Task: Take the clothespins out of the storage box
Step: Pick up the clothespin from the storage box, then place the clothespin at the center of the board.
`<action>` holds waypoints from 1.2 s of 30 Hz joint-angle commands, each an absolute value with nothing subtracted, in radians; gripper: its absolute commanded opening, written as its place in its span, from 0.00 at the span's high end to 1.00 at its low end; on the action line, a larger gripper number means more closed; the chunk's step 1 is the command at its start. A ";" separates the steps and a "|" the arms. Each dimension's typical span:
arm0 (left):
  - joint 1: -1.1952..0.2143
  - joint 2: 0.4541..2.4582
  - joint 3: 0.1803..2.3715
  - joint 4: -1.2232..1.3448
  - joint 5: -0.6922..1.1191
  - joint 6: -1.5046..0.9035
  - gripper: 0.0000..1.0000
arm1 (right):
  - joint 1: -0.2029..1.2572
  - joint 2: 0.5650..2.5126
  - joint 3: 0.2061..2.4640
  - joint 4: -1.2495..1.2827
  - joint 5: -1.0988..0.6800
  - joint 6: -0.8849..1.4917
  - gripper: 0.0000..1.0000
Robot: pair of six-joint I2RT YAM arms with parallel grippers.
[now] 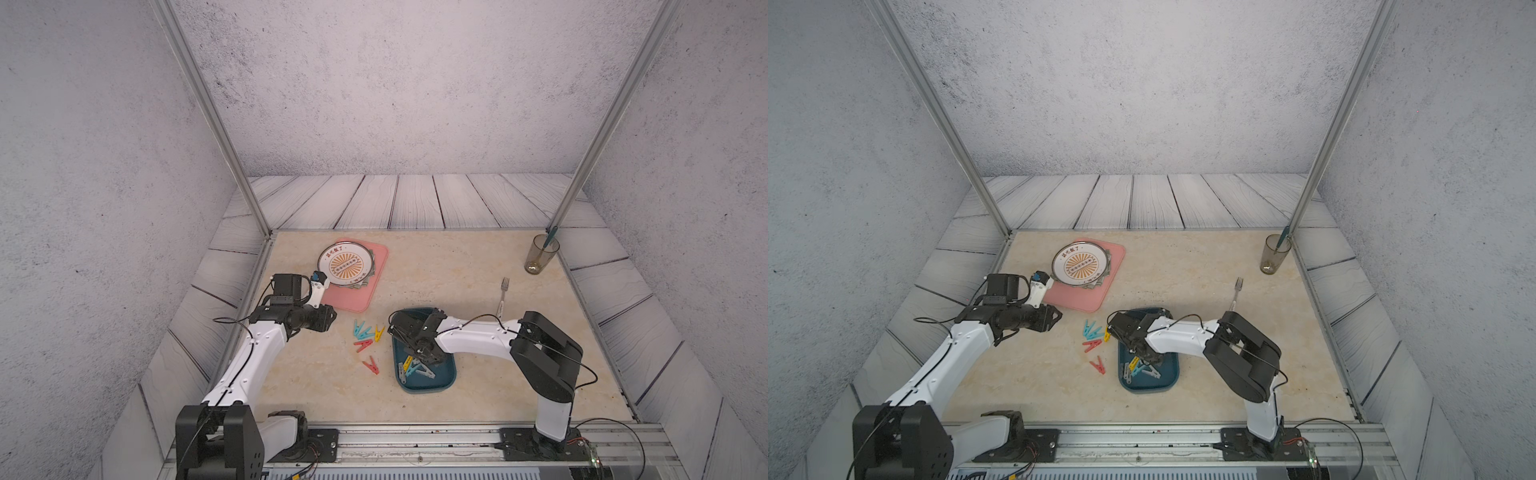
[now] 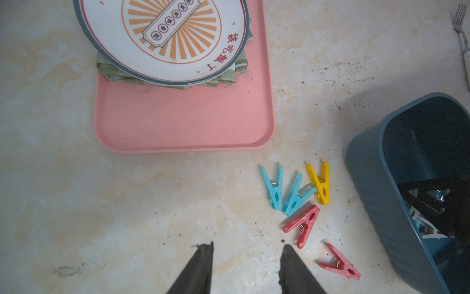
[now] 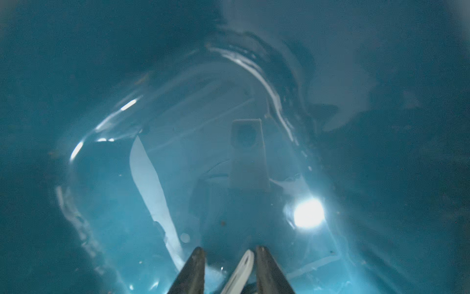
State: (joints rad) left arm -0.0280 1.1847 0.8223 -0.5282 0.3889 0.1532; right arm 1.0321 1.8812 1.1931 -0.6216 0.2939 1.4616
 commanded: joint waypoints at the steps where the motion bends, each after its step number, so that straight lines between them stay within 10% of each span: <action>1: -0.019 1.186 0.836 -0.545 0.393 0.161 0.52 | 1.035 1.912 1.186 -0.627 0.300 1.464 0.73; 13: -0.020 1.180 0.839 -0.544 0.374 0.155 0.52 | 1.034 1.711 1.157 -0.538 0.433 1.196 0.92; 27: -0.016 1.185 0.836 -0.508 0.230 0.128 0.52 | 1.130 1.745 1.306 -0.402 -0.109 0.302 0.92; 36: 0.001 1.189 0.836 -0.500 0.199 0.118 0.52 | 1.235 1.925 1.420 -0.450 -0.160 0.189 0.91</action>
